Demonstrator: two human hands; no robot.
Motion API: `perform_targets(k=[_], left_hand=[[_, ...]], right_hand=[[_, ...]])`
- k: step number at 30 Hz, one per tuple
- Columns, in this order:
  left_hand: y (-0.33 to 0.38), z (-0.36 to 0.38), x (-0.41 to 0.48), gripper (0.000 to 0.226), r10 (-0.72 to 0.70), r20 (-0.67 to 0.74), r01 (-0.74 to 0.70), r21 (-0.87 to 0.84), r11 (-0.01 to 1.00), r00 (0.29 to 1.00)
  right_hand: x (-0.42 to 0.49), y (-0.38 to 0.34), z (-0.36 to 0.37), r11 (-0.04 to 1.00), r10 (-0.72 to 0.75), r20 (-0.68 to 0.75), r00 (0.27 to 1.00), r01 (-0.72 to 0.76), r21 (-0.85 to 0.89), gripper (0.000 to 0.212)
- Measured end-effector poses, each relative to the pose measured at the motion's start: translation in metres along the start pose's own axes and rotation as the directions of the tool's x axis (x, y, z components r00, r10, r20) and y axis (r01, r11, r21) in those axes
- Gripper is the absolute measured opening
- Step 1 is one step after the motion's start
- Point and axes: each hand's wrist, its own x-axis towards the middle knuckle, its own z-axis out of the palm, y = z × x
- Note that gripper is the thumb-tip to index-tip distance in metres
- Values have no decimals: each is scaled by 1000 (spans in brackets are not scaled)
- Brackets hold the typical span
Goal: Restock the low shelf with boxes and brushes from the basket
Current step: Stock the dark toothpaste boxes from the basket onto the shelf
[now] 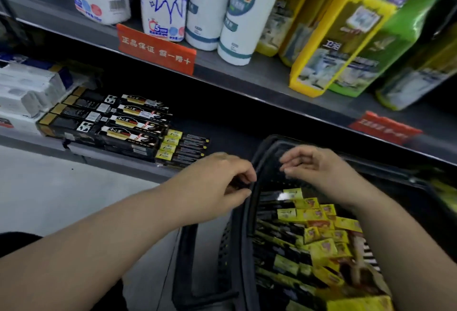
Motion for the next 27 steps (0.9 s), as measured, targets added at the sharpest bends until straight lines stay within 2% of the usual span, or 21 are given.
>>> perform_targets(k=[1, 3, 5, 8, 11, 15, 19, 22, 24, 27], left_hand=[[8, 5, 0, 21, 28, 29, -29, 40, 999, 999], [24, 13, 1, 24, 63, 75, -69, 75, 995, 995], [40, 21, 2, 25, 85, 98, -92, 72, 993, 992], [56, 33, 5, 25, 61, 100, -67, 51, 996, 993], [56, 38, 7, 19, -52, 98, 52, 2, 999, 994], [45, 38, 9, 13, -127, 91, 137, -114, 984, 988], [42, 33, 12, 16, -112, 131, 132, -161, 978, 985], [42, 32, 15, 16, -111, 141, 132, -148, 980, 984], [43, 33, 16, 30, -104, 141, 118, -98, 988, 985], [44, 39, 21, 63, -87, 161, 98, -62, 993, 983]], right_hand=[[-6, 22, -1, 998, 47, -28, 999, -48, -51, 19], [-12, 66, 2, 940, 133, -80, 988, -151, -307, 18], [-11, 104, 9, 819, 182, -110, 977, -213, -532, 36], [-6, 133, 24, 774, 186, -127, 974, -225, -592, 59], [2, 143, 27, 766, 151, -171, 974, -225, -603, 61], [-1, 146, 20, 818, 167, -164, 972, -229, -528, 47], [-18, 142, 27, 882, 176, -146, 973, -222, -416, 34], [-31, 123, 27, 967, 145, -186, 972, -179, -183, 24], [-41, 100, 17, 994, 107, -241, 964, -104, 28, 13], [-55, 59, 1, 981, -47, -242, 969, 90, 172, 8]])
